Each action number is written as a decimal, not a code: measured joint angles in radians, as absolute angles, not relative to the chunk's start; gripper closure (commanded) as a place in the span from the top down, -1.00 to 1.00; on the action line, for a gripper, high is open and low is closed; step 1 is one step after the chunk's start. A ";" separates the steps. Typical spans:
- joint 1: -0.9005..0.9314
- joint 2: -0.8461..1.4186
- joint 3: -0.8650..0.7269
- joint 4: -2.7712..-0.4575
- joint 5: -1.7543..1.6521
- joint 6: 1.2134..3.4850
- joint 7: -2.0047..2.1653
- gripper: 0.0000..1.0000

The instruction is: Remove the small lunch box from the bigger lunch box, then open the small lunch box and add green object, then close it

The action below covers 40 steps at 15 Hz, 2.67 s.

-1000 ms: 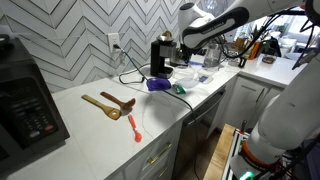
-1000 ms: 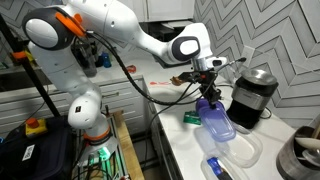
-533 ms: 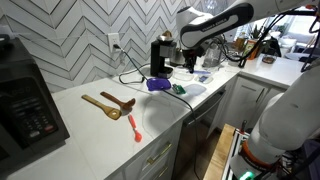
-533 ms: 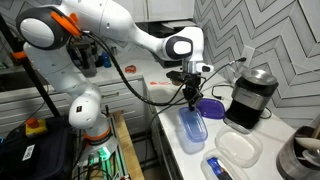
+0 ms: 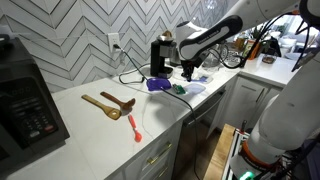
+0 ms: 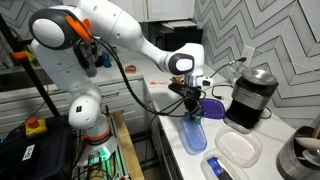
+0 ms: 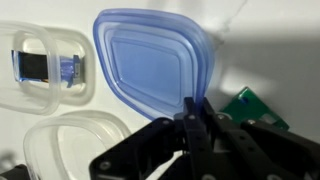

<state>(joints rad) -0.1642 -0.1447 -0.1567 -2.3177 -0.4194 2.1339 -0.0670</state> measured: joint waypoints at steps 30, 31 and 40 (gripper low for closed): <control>-0.161 -0.002 -0.185 -2.227 0.148 2.178 -0.252 0.17; -0.162 0.009 -0.185 -2.221 0.148 2.180 -0.250 0.02; -0.178 0.059 -0.185 -2.182 0.148 2.199 -0.245 -1.00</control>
<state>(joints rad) -0.1783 0.0592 -0.1853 -2.1816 0.1476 2.1989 -0.2446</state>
